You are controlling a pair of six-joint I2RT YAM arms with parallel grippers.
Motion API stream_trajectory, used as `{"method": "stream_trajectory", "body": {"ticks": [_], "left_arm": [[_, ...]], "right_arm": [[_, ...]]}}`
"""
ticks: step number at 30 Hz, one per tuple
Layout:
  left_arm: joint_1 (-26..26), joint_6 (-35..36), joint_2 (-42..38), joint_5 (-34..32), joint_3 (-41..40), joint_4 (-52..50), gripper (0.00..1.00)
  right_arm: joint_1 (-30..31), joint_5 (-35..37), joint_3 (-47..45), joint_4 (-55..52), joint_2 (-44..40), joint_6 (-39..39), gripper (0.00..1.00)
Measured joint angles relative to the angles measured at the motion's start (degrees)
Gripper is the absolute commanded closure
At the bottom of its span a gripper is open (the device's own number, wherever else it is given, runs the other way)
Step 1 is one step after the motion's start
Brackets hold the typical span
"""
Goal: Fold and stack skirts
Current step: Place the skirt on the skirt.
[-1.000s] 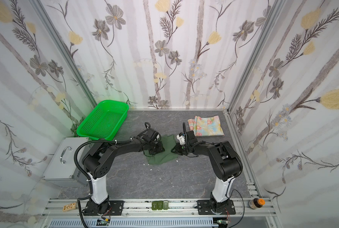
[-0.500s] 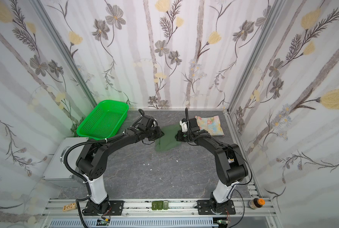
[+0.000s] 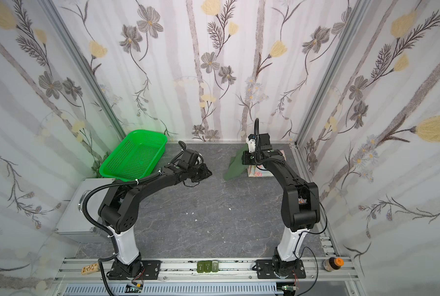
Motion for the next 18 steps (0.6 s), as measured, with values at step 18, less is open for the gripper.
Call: {"method": "stream_trajectory", "body": {"ticks": [18], "left_arm": [[0.1,0.2,1.0,1.0,-0.1,-0.2,0.83]], "right_arm": [[-3.5,-4.3,24.2,-16.0,8.4,-10.5,1.0]]}}
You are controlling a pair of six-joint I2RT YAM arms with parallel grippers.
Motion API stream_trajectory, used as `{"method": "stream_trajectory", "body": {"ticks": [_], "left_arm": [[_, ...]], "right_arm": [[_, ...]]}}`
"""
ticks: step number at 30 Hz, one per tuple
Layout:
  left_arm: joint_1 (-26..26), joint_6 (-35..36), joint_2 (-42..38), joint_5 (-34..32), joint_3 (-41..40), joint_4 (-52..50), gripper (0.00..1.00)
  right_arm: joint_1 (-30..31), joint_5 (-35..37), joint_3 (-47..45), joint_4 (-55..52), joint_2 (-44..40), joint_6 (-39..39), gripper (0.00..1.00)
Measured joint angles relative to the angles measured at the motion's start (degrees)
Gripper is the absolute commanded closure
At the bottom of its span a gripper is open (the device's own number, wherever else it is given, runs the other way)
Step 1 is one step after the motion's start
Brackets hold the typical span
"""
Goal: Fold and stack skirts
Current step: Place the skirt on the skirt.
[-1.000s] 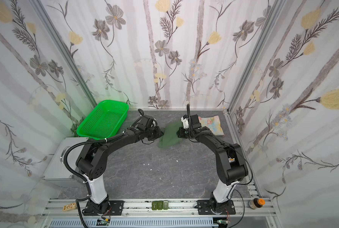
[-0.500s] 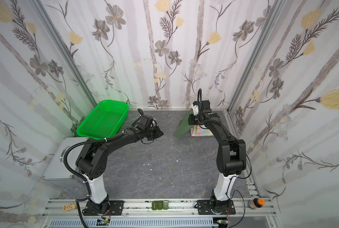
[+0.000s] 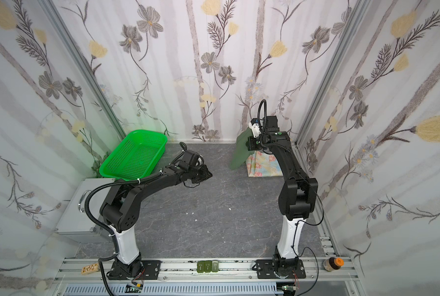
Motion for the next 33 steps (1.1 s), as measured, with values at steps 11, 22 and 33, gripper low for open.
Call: {"method": "stream_trajectory", "body": {"ticks": [11,22,33], "left_arm": [[0.0,0.0,0.6,0.6,-0.5,0.0,0.84],[0.0,0.0,0.7,1.3,-0.5,0.0,0.84],[0.0,-0.1,2.0,2.0,-0.2,0.0,0.85]], "right_arm": [[-8.3,-2.3,-4.7,-2.9,1.0,-3.0,1.0],[-11.0,-0.5,-5.9,-3.4,5.1,-4.4,1.0],[-10.2,0.9,1.9,-5.0,5.8,-6.1,1.0]]}}
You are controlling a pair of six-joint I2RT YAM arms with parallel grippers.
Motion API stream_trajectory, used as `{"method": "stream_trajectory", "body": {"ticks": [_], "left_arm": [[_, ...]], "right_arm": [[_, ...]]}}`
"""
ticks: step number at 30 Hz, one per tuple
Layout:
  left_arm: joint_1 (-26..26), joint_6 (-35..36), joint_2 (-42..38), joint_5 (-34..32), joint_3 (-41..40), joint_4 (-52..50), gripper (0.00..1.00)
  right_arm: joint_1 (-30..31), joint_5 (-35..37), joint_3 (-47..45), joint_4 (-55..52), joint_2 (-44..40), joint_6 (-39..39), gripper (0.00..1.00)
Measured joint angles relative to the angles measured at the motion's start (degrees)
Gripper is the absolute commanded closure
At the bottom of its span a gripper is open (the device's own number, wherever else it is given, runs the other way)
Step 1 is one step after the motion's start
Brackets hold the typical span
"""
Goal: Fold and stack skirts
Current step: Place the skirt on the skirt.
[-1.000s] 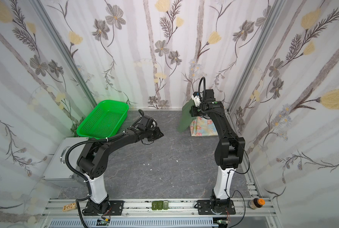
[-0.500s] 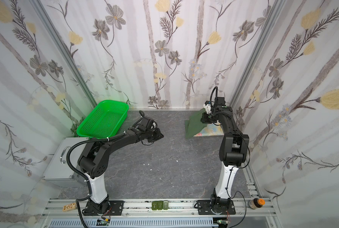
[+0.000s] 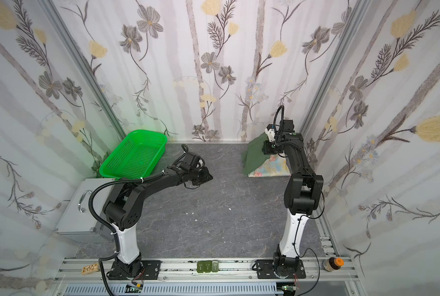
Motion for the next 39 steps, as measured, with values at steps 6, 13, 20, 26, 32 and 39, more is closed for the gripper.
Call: {"method": "stream_trajectory", "body": {"ticks": [6,13,20,26,32,39], "left_arm": [[0.0,0.0,0.1,0.6,-0.3,0.0,0.85],[0.0,-0.1,0.2,1.0,-0.9,0.0,0.85],[0.0,-0.2,0.8,1.2,-0.9,0.0,0.85],[0.0,-0.2,1.5,1.4,-0.9,0.0,0.85],[0.0,-0.2,1.7,1.8,-0.9,0.0,0.86],[0.0,-0.2,1.7,1.8,-0.9,0.0,0.86]], "right_arm": [[-1.7,4.0,0.1,-1.0,5.9,-0.5,1.0],[-3.6,6.2,-2.1,-1.9,6.5,-0.9,1.0],[-3.8,7.3,-5.1,-0.8,3.7,-0.9,1.0],[-3.8,8.5,-5.2,0.8,3.4,-1.3,1.0],[-3.9,12.2,-5.2,0.6,6.9,-1.2,0.67],[-5.2,12.7,-7.9,0.3,6.3,-0.5,0.23]]}}
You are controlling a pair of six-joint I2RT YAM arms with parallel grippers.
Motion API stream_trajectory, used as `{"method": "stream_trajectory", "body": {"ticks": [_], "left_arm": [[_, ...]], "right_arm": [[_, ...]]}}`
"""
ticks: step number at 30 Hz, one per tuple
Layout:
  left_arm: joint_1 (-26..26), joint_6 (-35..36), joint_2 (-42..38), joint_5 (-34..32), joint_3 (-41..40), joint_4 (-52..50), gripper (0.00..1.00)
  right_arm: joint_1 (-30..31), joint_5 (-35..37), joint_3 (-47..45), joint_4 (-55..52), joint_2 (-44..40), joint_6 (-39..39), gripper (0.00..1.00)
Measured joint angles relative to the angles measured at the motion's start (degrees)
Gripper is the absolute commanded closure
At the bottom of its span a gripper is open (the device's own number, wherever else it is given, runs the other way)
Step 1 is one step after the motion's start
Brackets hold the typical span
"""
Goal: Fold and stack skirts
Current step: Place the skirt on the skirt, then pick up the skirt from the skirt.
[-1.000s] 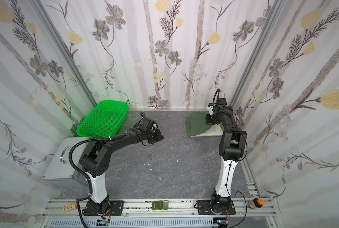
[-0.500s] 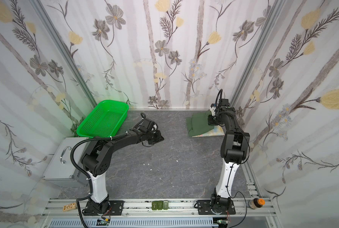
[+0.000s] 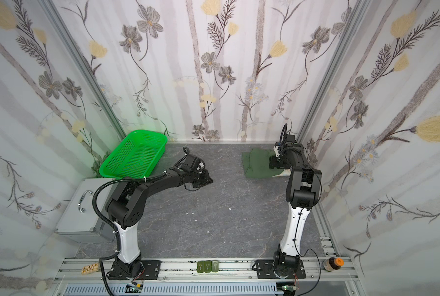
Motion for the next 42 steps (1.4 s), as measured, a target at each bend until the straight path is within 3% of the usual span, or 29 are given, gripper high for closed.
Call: {"method": "stream_trajectory", "body": {"ticks": [3,6,12,19,31,36,38,40,42], "left_arm": [[0.0,-0.1,0.0,0.0,0.0,0.0,0.86],[0.0,-0.2,0.0,0.0,0.0,0.0,0.86],[0.0,-0.2,0.1,-0.1,0.0,0.0,0.86],[0.1,-0.2,1.4,0.0,0.0,0.0,0.87],[0.3,-0.2,2.9,0.2,0.1,0.0,0.87],[0.3,-0.2,3.1,0.2,0.1,0.0,0.87],[0.3,-0.2,3.1,0.2,0.1,0.0,0.87],[0.3,-0.2,3.1,0.2,0.1,0.0,0.87],[0.3,-0.2,3.1,0.2,0.1,0.0,0.87]], "right_arm": [[-1.3,-2.2,-1.8,0.2,-3.1,0.3,0.08],[-3.0,-5.8,-2.5,1.6,-5.8,1.2,0.01],[-3.8,-9.0,-0.5,2.7,-5.2,2.7,0.01],[-3.7,-10.8,7.7,2.9,1.7,4.3,0.04],[-2.7,-13.2,15.3,2.1,10.3,4.8,0.2],[-2.7,-14.1,17.8,1.9,12.8,5.2,0.14],[-2.7,-14.2,18.4,1.9,13.4,5.2,0.21],[-2.6,-14.4,18.7,1.8,13.6,5.2,0.41],[-2.4,-14.5,18.8,1.9,13.6,5.3,0.55]]}}
